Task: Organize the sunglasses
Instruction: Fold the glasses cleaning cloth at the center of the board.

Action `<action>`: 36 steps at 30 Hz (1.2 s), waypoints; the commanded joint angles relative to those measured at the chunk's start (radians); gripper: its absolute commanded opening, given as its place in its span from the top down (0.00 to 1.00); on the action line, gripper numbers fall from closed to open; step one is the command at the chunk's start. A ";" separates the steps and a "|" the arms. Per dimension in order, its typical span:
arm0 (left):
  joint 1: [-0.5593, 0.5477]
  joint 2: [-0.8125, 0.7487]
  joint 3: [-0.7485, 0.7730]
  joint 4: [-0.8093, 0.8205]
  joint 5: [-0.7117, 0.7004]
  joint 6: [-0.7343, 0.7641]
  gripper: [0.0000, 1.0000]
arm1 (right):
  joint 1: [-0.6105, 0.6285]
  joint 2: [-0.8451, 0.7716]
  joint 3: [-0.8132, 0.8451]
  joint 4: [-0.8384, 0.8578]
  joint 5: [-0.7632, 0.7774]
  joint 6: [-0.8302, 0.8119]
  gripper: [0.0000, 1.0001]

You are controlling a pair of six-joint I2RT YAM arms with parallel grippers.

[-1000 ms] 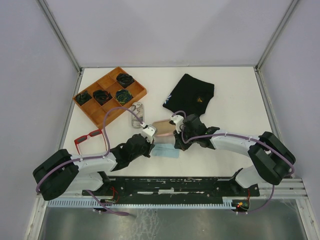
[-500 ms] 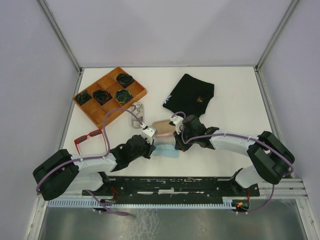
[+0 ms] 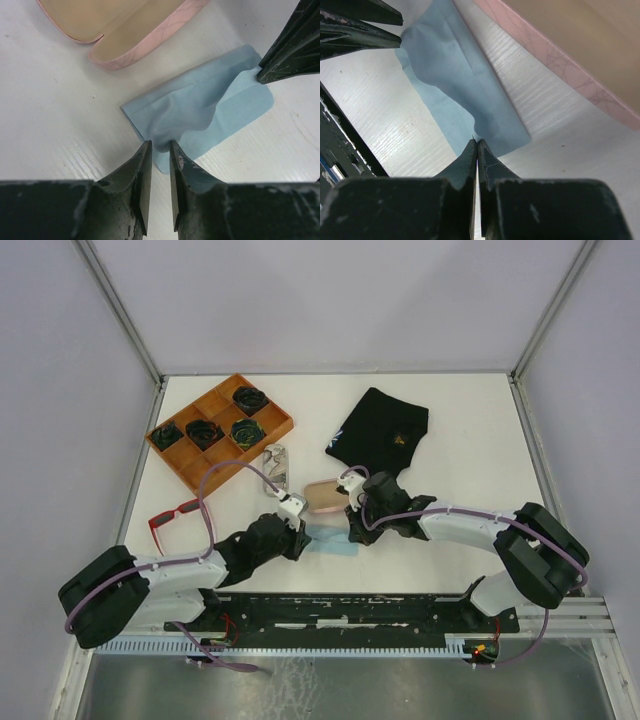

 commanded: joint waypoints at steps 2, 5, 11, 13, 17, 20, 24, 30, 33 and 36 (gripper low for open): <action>0.005 -0.046 0.000 0.025 0.016 -0.061 0.69 | 0.009 -0.006 -0.011 -0.011 0.016 0.009 0.91; 0.004 -0.083 -0.008 0.007 0.034 -0.084 0.65 | 0.012 -0.013 -0.012 -0.025 0.020 0.009 0.89; 0.004 -0.244 -0.046 -0.050 0.033 -0.155 0.60 | 0.017 -0.061 -0.013 -0.078 0.017 0.013 0.77; 0.004 -0.306 -0.062 -0.063 -0.006 -0.180 0.53 | 0.019 -0.079 -0.010 -0.101 0.014 0.015 0.72; 0.005 -0.376 -0.053 -0.116 -0.094 -0.193 0.44 | 0.021 -0.133 -0.012 -0.130 0.006 0.023 0.60; 0.010 -0.349 -0.006 -0.151 -0.133 -0.198 0.42 | 0.021 -0.183 -0.015 -0.135 0.051 0.048 0.58; 0.028 -0.216 0.057 -0.156 -0.106 -0.200 0.42 | 0.021 -0.196 0.006 -0.154 0.236 0.164 0.57; 0.083 -0.064 0.100 -0.111 0.003 -0.200 0.42 | 0.021 -0.166 -0.013 -0.071 0.370 0.357 0.55; 0.090 -0.024 0.114 -0.103 0.013 -0.192 0.42 | 0.021 -0.149 -0.031 -0.029 0.393 0.422 0.54; 0.095 0.010 0.131 -0.098 0.025 -0.177 0.43 | 0.021 -0.138 -0.047 -0.002 0.413 0.470 0.54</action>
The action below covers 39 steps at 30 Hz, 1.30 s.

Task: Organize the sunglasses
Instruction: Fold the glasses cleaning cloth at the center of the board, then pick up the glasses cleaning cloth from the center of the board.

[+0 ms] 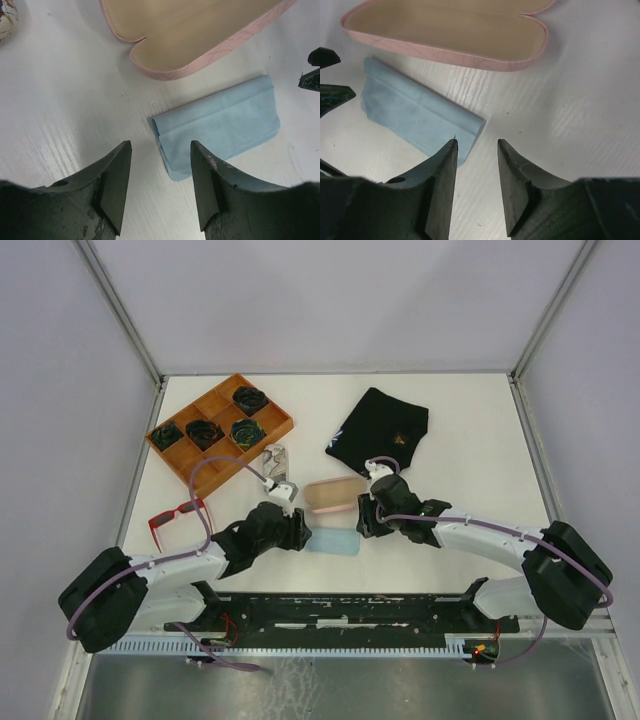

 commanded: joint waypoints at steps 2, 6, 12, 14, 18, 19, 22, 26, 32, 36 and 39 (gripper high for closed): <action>0.010 0.053 0.066 0.061 0.043 -0.005 0.44 | 0.003 0.014 -0.031 0.103 0.087 0.151 0.53; 0.009 0.081 0.071 0.074 0.051 -0.020 0.45 | 0.003 0.006 -0.046 0.122 0.114 0.218 0.53; 0.009 0.109 0.084 0.056 0.017 -0.051 0.46 | 0.002 0.019 -0.053 0.137 0.127 0.281 0.53; 0.009 0.120 0.092 0.048 0.007 -0.050 0.47 | 0.003 0.018 -0.056 0.136 0.130 0.282 0.53; 0.010 0.150 0.113 0.049 0.014 -0.038 0.48 | 0.003 0.014 -0.057 0.132 0.137 0.279 0.53; 0.009 0.159 0.118 0.049 0.018 -0.036 0.48 | 0.003 0.012 -0.057 0.129 0.135 0.280 0.53; 0.009 0.177 0.128 0.049 0.024 -0.032 0.50 | 0.003 0.010 -0.063 0.131 0.137 0.280 0.53; 0.009 0.193 0.129 0.050 0.027 -0.032 0.50 | 0.003 0.005 -0.066 0.128 0.141 0.277 0.53; 0.009 0.230 0.140 0.050 0.029 -0.030 0.51 | 0.003 0.002 -0.065 0.124 0.146 0.273 0.53; 0.009 0.243 0.139 0.061 0.038 -0.028 0.52 | 0.003 0.000 -0.065 0.122 0.148 0.271 0.53; 0.009 0.247 0.138 0.063 0.045 -0.025 0.54 | 0.003 -0.003 -0.065 0.120 0.151 0.270 0.53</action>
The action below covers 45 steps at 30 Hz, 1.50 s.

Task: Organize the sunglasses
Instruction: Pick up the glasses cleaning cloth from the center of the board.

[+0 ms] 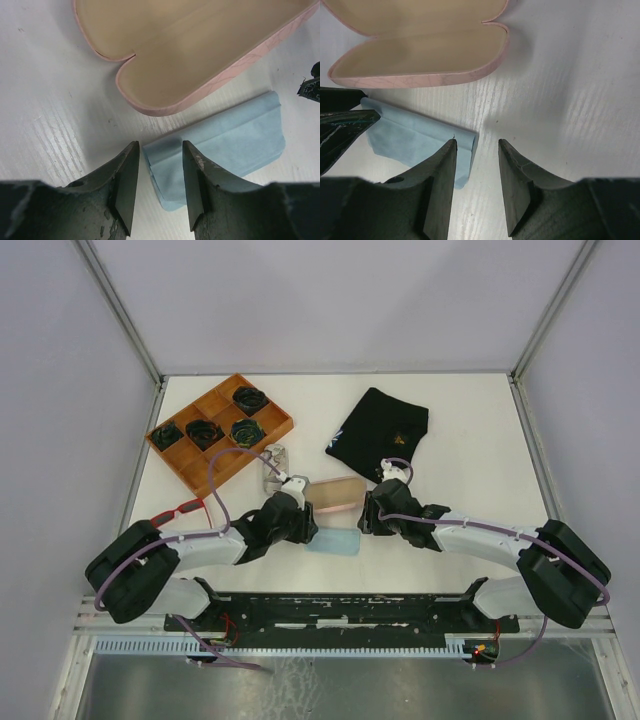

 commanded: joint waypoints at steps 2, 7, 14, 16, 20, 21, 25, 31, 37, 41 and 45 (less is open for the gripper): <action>0.002 0.018 0.021 0.027 0.025 -0.012 0.57 | 0.003 -0.018 0.001 0.021 0.035 0.002 0.53; 0.003 0.014 0.006 0.047 0.061 -0.008 0.63 | 0.002 -0.015 -0.001 0.021 0.036 0.001 0.53; 0.002 0.032 -0.008 0.073 0.074 -0.008 0.79 | 0.003 -0.023 -0.004 0.019 0.035 -0.001 0.53; 0.003 0.028 -0.011 0.076 0.068 -0.008 0.85 | 0.003 -0.023 -0.004 0.023 0.027 -0.002 0.53; 0.002 0.013 -0.018 0.066 0.059 -0.007 0.95 | 0.003 -0.007 -0.004 0.049 -0.012 -0.001 0.52; 0.002 0.007 -0.022 0.064 0.057 -0.007 0.96 | 0.003 0.000 -0.003 0.056 -0.024 -0.001 0.52; 0.002 -0.022 -0.046 0.058 0.041 -0.015 0.97 | 0.003 0.048 0.011 0.085 -0.073 0.002 0.51; 0.002 -0.030 -0.054 0.055 0.035 -0.016 0.97 | 0.003 0.116 0.036 0.097 -0.095 0.008 0.50; 0.003 -0.025 -0.048 0.060 0.044 -0.011 0.97 | 0.003 0.147 0.062 0.082 -0.110 -0.004 0.50; 0.002 -0.026 -0.047 0.059 0.044 -0.008 0.97 | 0.003 0.153 0.075 0.042 -0.114 -0.010 0.52; 0.003 -0.029 -0.047 0.057 0.049 -0.009 0.97 | 0.003 0.167 0.080 0.033 -0.135 -0.011 0.55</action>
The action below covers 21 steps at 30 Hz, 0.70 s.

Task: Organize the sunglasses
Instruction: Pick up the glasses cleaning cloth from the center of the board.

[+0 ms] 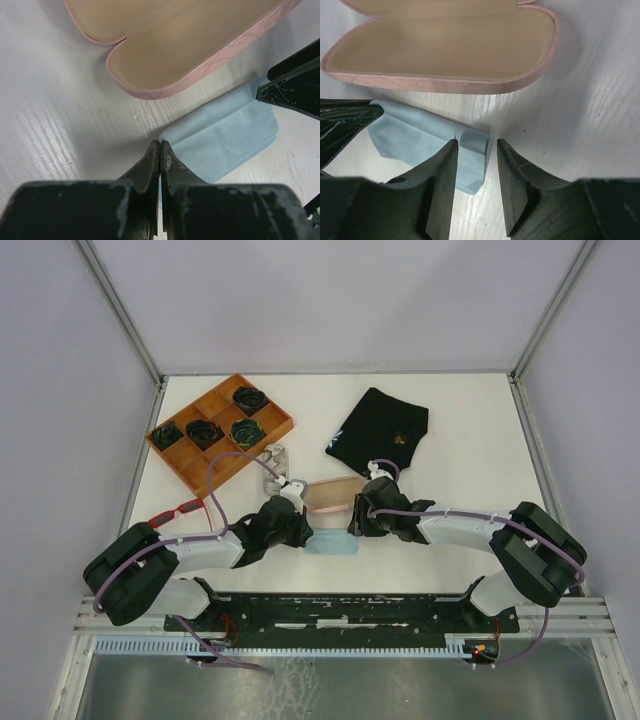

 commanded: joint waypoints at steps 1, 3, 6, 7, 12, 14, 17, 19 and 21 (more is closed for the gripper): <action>0.000 -0.016 -0.002 0.015 -0.001 -0.008 0.97 | 0.003 0.026 0.035 -0.025 -0.026 -0.010 0.55; 0.000 -0.018 -0.003 0.014 -0.001 -0.008 0.97 | 0.003 0.036 0.038 -0.029 -0.032 -0.011 0.56; 0.000 -0.019 0.000 0.011 -0.004 -0.006 0.97 | 0.003 0.040 0.037 -0.036 -0.032 -0.011 0.58; 0.000 -0.020 0.000 0.011 -0.004 -0.006 0.97 | 0.004 0.040 0.035 -0.037 -0.030 -0.012 0.58; 0.000 -0.018 0.000 0.011 -0.001 -0.005 0.97 | 0.004 0.051 0.032 -0.042 -0.025 -0.013 0.61; 0.000 -0.016 0.000 0.013 0.002 -0.005 0.97 | 0.003 0.054 0.029 -0.040 -0.020 -0.011 0.64; 0.001 -0.013 0.002 0.015 0.003 -0.005 0.97 | 0.003 0.054 0.024 -0.038 -0.011 -0.013 0.71; 0.001 -0.010 0.003 0.016 0.005 -0.004 0.97 | 0.003 0.055 0.021 -0.036 -0.004 -0.015 0.75; 0.001 -0.009 0.007 0.015 0.008 -0.002 0.97 | 0.004 0.057 0.017 -0.031 0.000 -0.016 0.80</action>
